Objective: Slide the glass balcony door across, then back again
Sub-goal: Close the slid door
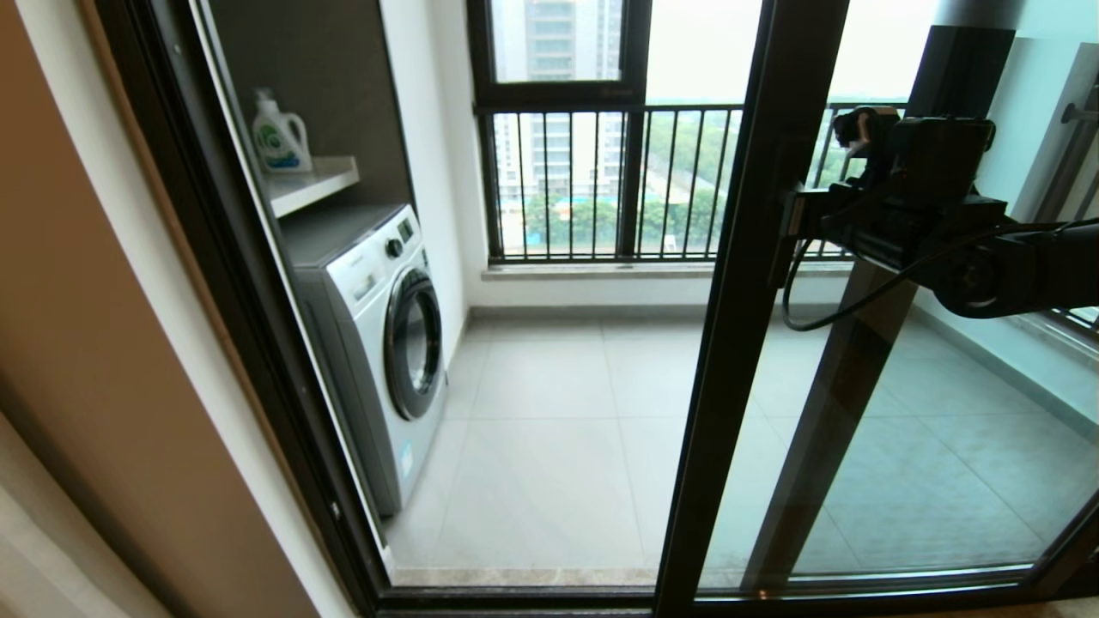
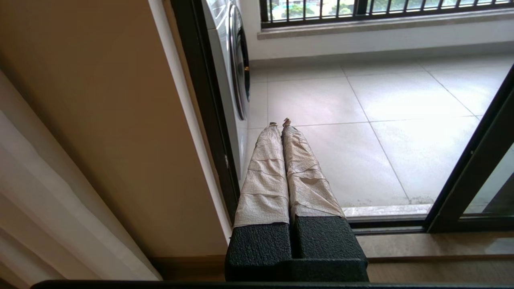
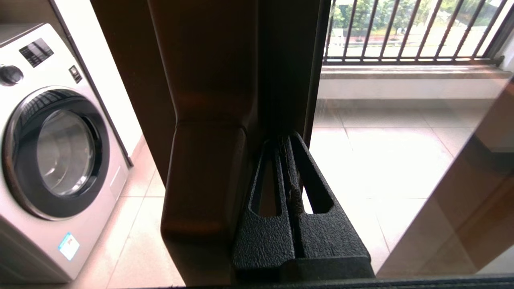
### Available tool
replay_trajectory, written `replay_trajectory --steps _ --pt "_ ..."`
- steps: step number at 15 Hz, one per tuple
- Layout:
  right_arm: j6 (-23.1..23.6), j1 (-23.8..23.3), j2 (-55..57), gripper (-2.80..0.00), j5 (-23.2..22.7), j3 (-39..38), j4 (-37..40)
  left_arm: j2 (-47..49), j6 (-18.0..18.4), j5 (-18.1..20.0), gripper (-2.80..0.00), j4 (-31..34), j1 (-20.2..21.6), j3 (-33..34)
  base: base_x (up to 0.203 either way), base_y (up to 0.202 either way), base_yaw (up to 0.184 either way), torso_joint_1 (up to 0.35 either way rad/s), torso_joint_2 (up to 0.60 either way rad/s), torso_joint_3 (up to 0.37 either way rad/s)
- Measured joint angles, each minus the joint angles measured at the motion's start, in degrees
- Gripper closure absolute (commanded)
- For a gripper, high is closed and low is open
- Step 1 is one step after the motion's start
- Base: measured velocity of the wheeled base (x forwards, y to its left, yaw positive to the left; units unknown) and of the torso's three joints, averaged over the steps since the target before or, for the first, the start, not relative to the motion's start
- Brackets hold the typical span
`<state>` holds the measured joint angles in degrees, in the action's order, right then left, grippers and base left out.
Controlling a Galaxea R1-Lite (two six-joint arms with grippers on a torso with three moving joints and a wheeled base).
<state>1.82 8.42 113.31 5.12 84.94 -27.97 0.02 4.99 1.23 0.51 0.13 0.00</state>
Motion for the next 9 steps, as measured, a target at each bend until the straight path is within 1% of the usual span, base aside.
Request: replay_trajectory --steps 6,9 --pt "0.0 7.1 0.7 0.00 3.3 0.5 0.1 0.0 0.0 0.0 0.00 0.0 0.0 0.0 0.000 0.000 0.000 0.000 0.00 0.000" --pt "0.0 10.3 1.8 0.00 5.2 2.0 0.1 0.0 0.0 0.0 0.00 0.0 0.0 0.0 0.000 0.000 0.000 0.000 0.00 0.000"
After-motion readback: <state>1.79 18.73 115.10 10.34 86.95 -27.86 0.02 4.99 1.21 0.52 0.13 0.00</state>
